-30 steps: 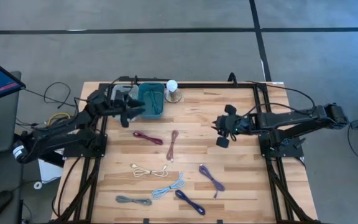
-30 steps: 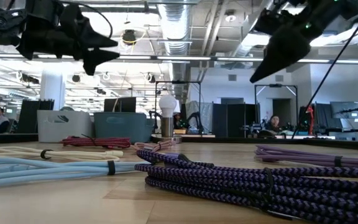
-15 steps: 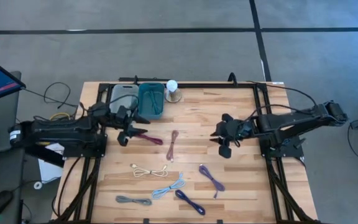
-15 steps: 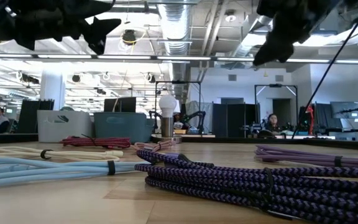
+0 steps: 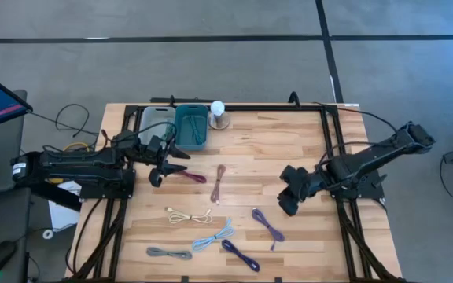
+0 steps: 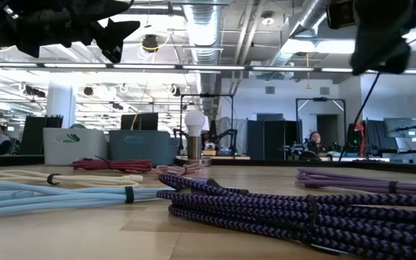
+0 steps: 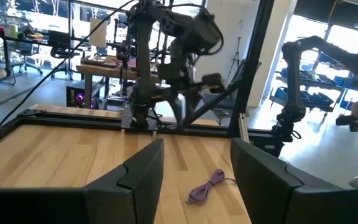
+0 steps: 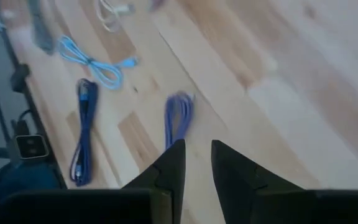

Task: Pick & Place USB Port
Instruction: Put the purple charger cable into the gray bin

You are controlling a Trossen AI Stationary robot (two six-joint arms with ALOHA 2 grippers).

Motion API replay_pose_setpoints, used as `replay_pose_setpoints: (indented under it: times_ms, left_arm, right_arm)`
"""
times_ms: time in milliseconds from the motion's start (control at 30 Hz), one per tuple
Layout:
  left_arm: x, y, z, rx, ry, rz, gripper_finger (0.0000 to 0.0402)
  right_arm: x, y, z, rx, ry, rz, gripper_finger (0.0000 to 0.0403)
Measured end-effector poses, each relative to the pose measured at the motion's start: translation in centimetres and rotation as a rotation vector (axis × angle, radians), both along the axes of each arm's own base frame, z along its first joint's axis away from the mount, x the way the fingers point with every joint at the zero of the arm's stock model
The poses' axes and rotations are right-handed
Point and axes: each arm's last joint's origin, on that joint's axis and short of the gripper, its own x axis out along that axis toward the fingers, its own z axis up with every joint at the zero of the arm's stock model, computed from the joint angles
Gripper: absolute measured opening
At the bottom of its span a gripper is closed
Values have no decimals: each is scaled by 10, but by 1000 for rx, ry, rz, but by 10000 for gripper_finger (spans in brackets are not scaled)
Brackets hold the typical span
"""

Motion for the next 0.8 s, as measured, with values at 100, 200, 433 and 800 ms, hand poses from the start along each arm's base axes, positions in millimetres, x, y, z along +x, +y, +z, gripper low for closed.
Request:
replay_pose_setpoints:
  times_ms: [100,200,433,800]
  left_arm:
    - [0,0,0,0,0,0,186]
    - [0,0,0,0,1,0,186]
    - [0,0,-1,-3,12,0,186]
    - [2,0,-9,-23,96,-2,186]
  right_arm:
    - [3,12,-10,50,54,-37,71]
    - [9,24,-24,116,133,-49,71]
    - [41,51,-33,140,208,-19,70]
    - [88,84,-19,6,342,-9,70]
